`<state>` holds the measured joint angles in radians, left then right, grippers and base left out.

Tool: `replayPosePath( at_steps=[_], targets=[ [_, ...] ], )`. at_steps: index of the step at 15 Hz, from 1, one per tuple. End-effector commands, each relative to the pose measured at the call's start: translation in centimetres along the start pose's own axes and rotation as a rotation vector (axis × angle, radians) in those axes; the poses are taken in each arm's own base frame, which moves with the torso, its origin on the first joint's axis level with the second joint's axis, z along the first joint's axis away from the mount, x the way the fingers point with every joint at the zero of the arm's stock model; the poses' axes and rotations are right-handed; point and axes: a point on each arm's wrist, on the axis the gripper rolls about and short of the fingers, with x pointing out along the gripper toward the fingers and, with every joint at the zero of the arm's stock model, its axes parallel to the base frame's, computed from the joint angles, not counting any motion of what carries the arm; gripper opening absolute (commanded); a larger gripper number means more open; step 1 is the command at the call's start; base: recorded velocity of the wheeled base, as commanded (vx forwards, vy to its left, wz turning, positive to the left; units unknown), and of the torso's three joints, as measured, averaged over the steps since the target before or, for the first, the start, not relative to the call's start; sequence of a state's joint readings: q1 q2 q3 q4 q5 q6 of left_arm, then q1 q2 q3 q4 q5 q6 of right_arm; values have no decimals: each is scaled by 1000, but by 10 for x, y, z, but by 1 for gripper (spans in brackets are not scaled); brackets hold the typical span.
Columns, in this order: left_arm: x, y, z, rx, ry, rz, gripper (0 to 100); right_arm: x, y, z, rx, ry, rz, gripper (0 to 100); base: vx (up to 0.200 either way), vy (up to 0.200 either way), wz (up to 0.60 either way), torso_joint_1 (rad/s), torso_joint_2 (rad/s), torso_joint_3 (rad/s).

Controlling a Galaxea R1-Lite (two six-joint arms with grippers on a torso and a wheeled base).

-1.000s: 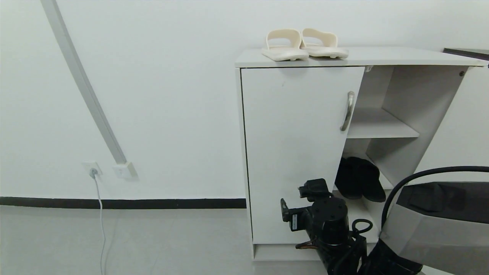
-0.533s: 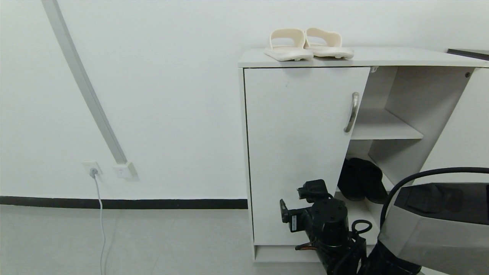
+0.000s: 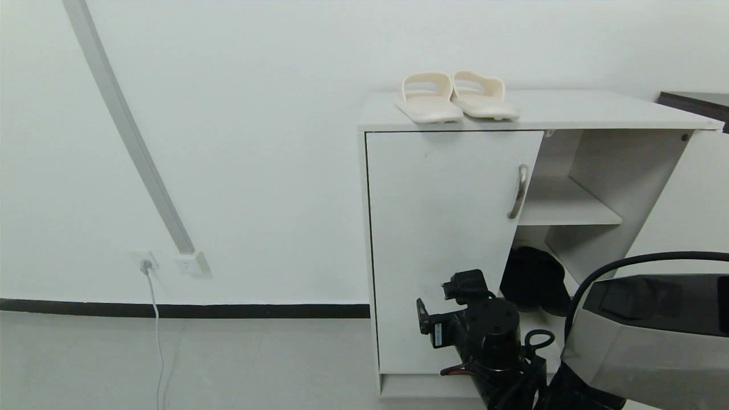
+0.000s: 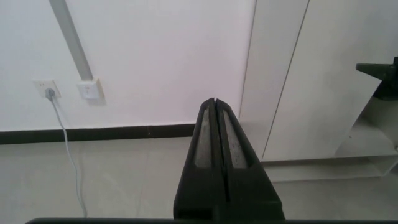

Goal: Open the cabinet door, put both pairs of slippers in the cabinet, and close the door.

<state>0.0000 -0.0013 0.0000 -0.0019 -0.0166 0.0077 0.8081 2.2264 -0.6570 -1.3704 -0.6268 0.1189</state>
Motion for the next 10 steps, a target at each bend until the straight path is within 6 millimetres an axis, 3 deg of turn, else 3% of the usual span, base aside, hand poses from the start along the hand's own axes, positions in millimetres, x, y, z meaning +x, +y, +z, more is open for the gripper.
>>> replayPosePath(
  at_steps=[1, 10],
  targets=[
    [0, 0, 0, 0, 2, 0, 0, 0, -1, -1, -2, 2, -2, 100, 0, 0, 0, 80, -452, -349],
    [0, 0, 0, 0, 3, 0, 0, 0, -1, -1, -2, 2, -2, 100, 0, 0, 0, 128, -466, -337]
  ],
)
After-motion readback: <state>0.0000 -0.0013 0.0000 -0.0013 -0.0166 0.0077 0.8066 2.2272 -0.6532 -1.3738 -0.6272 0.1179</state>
